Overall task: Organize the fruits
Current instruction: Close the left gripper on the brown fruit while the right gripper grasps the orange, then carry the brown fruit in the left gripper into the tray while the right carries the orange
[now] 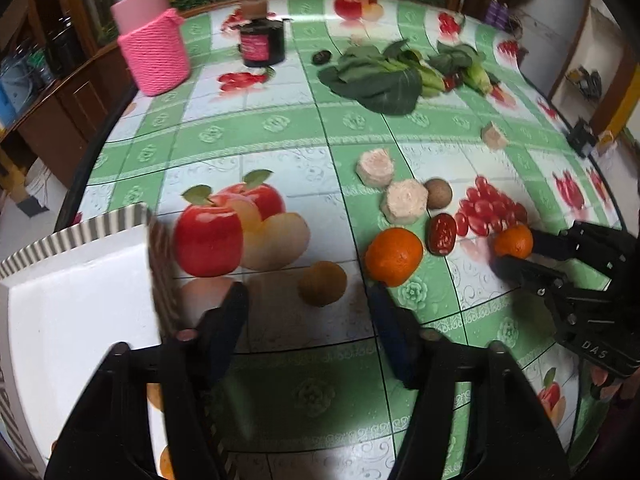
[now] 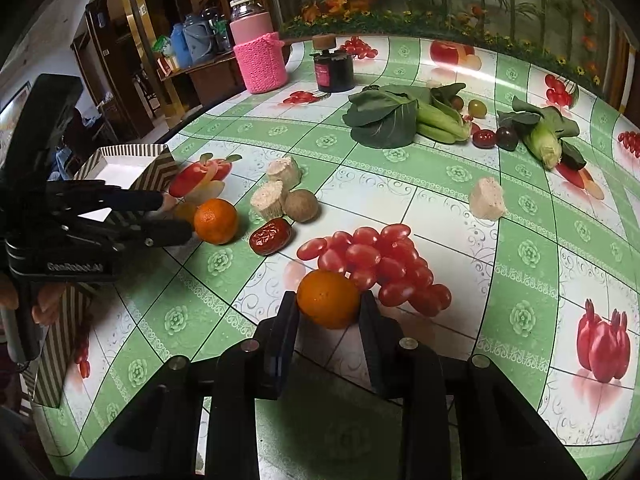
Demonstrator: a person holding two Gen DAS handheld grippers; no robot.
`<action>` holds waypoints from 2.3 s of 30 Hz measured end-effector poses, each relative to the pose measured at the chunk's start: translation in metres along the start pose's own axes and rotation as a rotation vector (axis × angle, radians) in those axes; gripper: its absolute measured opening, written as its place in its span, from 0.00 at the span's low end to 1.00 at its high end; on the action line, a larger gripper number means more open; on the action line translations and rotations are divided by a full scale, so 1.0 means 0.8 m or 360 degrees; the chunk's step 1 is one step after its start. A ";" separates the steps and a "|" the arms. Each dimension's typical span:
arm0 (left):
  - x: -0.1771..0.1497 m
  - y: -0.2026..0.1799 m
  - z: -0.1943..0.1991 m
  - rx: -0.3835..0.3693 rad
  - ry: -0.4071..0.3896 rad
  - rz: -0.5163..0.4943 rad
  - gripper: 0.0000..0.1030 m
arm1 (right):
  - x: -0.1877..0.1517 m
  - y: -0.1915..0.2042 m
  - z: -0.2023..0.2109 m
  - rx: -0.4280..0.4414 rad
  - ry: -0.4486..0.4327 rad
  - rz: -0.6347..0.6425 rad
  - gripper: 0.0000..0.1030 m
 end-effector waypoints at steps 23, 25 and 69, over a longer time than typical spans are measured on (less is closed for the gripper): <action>-0.048 0.023 0.075 0.0075 -0.0129 0.0144 0.21 | -0.015 0.040 0.055 0.0066 -0.0132 -0.0069 0.29; -0.056 0.028 0.085 0.0102 -0.0155 0.0159 0.21 | -0.017 0.049 0.059 0.0088 -0.0136 -0.0072 0.29; -0.198 0.212 0.113 0.0352 -0.0093 0.0624 0.21 | 0.046 0.303 -0.053 0.0369 0.0066 0.0459 0.29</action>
Point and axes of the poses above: each gripper's, at about its wrist camera, not at the fingertips, and z roughly against the way its jaws point, y to its left, x to its top, the point moved 4 cm from there along -z, roughly the way its jaws point, and after that the axes turned 8 degrees about x, right-handed, at the moved point
